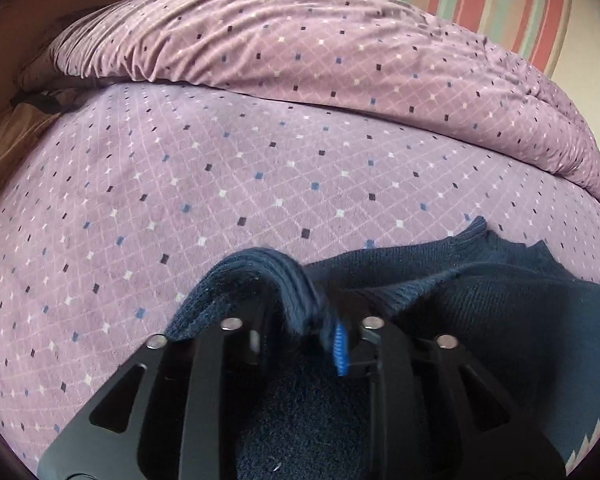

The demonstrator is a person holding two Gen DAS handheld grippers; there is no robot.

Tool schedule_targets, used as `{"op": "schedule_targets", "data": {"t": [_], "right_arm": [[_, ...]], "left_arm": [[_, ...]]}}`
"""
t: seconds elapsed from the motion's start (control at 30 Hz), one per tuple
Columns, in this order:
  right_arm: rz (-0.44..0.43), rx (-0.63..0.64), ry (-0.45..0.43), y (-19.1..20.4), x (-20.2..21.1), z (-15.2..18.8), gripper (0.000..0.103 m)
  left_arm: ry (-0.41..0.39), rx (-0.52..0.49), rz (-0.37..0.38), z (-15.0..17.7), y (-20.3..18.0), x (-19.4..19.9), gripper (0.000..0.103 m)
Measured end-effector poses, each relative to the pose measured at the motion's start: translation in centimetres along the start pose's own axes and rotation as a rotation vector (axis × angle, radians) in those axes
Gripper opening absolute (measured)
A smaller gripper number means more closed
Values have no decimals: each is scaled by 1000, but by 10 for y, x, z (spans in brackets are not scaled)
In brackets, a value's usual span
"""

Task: Fold small clothes
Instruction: 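Open both grippers and release the folded sweater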

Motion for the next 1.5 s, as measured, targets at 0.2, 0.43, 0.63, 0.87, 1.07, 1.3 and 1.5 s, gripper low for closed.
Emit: {"op": "schedule_targets", "data": {"t": [0.2,0.43,0.63,0.87,1.07,1.3,1.5], "right_arm": [[-149,-90,15,14,15,-17,82],[-53,54,-80,24,62,-19,86],[99,333,-135,48,63,27,92],[177,319,-40,48,10,23,92],[235,289,46,49,-32,11,102],[257,310,-11,56,-12,4,101],[174,341,-212,61,89,41,101]], "left_arm": [[-160,-58,-1,-32,-17,39,97],[-168,-114,26,-28,-33,77,97],[-67,-291,-63,25,-51,53,100],[41,-225,-111,19,-22,4,100],[117,-187,-124,5,-6,-37,100],[85,-137,-65,-9,-3,-23,97],[-138,-202,-31,-1,-30,78,100]]}}
Point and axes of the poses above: each gripper's, at about its wrist camera, not at the fingertips, and x roughly against the way its jaws point, y to its left, z to its underside, the point moved 9 cm from there along -x, roughly the way its jaws point, and after that the axes turned 10 degrees about z, right-handed, at the moved point
